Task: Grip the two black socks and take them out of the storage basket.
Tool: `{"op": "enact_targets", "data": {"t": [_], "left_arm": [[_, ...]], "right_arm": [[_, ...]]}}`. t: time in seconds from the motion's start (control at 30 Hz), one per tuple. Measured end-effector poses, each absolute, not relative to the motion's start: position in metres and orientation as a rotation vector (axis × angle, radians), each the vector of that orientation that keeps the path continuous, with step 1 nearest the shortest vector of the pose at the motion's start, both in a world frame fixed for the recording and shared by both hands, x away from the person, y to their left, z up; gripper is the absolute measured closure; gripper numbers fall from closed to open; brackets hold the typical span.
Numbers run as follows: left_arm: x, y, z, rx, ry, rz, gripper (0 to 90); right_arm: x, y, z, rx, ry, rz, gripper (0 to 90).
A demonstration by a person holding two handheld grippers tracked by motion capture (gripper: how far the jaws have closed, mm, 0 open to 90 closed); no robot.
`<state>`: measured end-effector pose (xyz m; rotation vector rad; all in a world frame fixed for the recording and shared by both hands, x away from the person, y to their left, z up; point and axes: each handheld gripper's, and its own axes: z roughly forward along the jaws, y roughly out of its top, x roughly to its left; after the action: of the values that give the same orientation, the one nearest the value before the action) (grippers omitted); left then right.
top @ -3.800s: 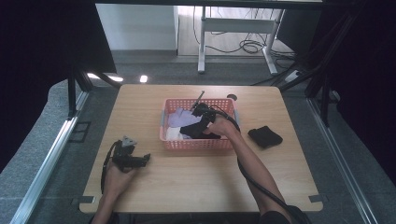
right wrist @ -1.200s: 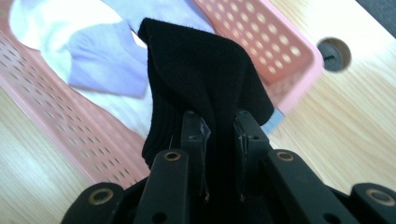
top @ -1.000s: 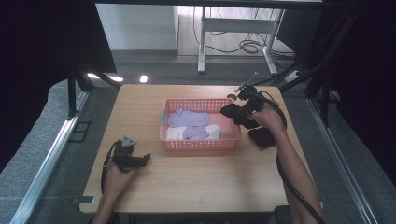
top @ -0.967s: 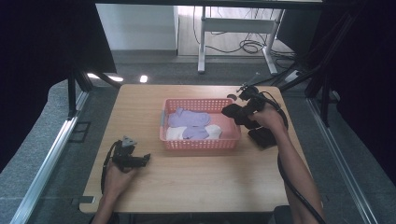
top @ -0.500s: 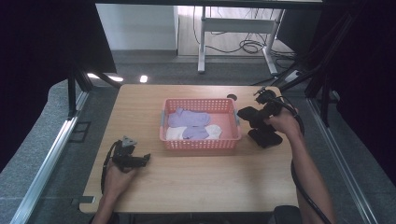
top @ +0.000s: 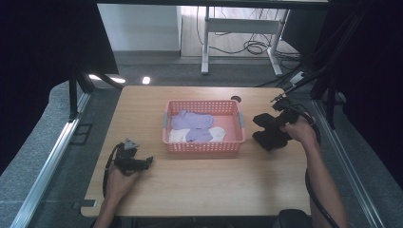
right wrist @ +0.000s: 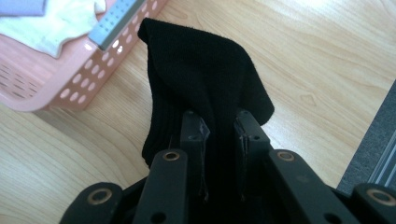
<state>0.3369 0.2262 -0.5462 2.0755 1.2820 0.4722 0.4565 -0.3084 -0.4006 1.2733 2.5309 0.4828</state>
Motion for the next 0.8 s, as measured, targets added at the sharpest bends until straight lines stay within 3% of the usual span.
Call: {"op": "enact_targets", "data": {"t": [0.6,0.8], "left_arm": [[0.337,0.226,-0.546,2.079,1.283,0.471,11.9],[0.337,0.226,-0.546,2.079,1.282,0.472,11.9]], "right_arm": [[0.463,-0.303,-0.467,1.307,2.592,0.386,73.3],[0.463,-0.304,-0.482,1.324,2.61,0.376,63.8]]}}
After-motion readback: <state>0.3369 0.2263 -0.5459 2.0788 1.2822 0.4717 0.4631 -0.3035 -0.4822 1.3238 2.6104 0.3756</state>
